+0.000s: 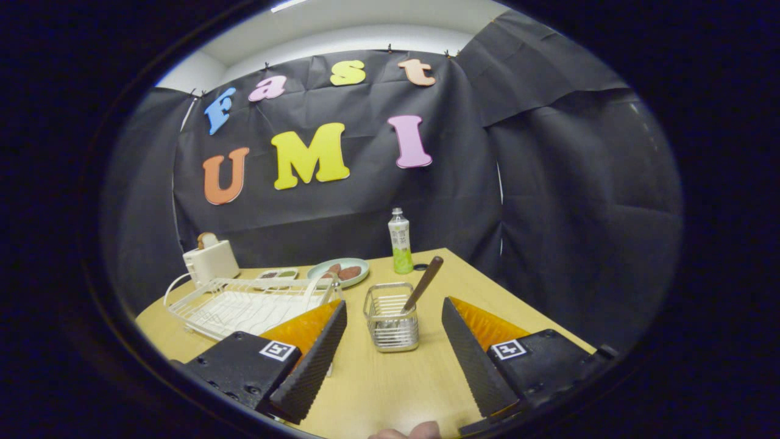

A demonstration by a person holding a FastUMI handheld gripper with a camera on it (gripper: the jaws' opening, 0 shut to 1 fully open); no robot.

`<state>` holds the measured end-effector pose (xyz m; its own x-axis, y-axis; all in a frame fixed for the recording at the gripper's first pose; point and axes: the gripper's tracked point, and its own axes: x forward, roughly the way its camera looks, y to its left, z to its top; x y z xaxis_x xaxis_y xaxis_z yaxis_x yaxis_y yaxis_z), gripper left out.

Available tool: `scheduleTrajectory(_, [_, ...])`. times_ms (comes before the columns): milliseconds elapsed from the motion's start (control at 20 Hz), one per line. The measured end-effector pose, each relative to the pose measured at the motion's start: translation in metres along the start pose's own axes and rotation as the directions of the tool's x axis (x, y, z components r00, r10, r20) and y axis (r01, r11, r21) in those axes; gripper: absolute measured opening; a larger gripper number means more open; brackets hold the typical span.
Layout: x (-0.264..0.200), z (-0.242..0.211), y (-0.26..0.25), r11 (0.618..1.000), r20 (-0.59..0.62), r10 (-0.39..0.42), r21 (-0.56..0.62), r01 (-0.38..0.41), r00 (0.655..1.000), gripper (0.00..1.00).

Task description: Take the plate from the dish rack, then take the spoon from the basket and place it into the plate.

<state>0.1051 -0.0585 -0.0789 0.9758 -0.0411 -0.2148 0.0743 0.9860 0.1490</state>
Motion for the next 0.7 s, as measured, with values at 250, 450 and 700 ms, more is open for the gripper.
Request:
scheduleTrajectory(250, [0.061, 0.008, -0.018, 1.000, -0.014, -0.009, 0.020, 0.009, 1.000, 1.00])
scheduleTrajectory(450, [0.101, 0.005, -0.023, 0.998, -0.034, 0.010, 0.056, -0.008, 0.999, 1.00])
scheduleTrajectory(700, [0.124, -0.003, -0.017, 0.994, -0.071, 0.036, 0.104, -0.028, 0.997, 0.84])
